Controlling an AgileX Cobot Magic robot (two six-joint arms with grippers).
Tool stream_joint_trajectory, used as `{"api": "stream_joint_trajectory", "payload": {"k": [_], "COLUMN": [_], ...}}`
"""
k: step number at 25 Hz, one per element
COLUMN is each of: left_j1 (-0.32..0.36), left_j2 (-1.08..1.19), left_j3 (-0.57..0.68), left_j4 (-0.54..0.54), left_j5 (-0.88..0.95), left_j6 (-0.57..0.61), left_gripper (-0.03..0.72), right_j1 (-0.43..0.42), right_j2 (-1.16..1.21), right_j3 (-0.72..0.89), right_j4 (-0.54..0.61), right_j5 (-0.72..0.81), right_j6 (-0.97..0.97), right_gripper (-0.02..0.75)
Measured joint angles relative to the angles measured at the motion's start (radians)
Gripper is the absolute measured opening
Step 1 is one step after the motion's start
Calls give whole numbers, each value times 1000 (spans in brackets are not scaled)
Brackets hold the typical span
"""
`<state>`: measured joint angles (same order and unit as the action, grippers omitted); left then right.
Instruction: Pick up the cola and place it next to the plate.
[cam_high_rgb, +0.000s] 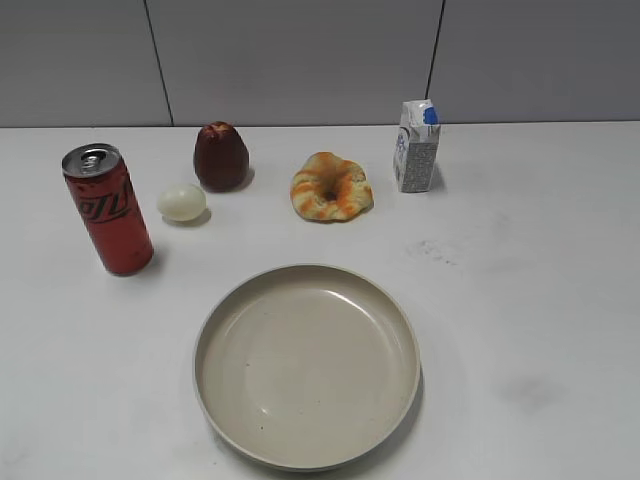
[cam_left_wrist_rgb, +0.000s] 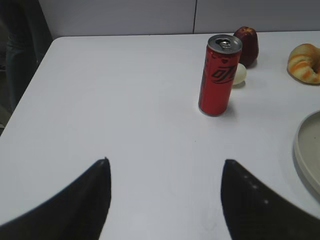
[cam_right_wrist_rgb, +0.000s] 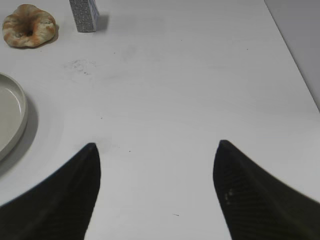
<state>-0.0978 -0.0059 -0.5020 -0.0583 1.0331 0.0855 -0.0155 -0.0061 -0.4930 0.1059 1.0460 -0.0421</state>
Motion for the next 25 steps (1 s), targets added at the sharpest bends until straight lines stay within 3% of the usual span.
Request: {"api": "stream_joint_trajectory", "payload": {"k": [18,21,23,25], "left_j1": [0,0,0,0], "left_j2": [0,35,103,203], "left_j3": [0,-13,-30,-44], "left_j4": [-2,-6,-7,-7], "left_j5": [0,-28,-127,-245], "left_j6": [0,0,0,0], "left_gripper": [468,537,616,648], "right_j1": [0,0,0,0], "right_j2": [0,0,0,0], "right_j3": [0,0,0,0], "right_j4": [0,0,0,0], "right_j5": [0,0,0,0], "right_j6": [0,0,0,0], "right_gripper": [535,535,535,535]}}
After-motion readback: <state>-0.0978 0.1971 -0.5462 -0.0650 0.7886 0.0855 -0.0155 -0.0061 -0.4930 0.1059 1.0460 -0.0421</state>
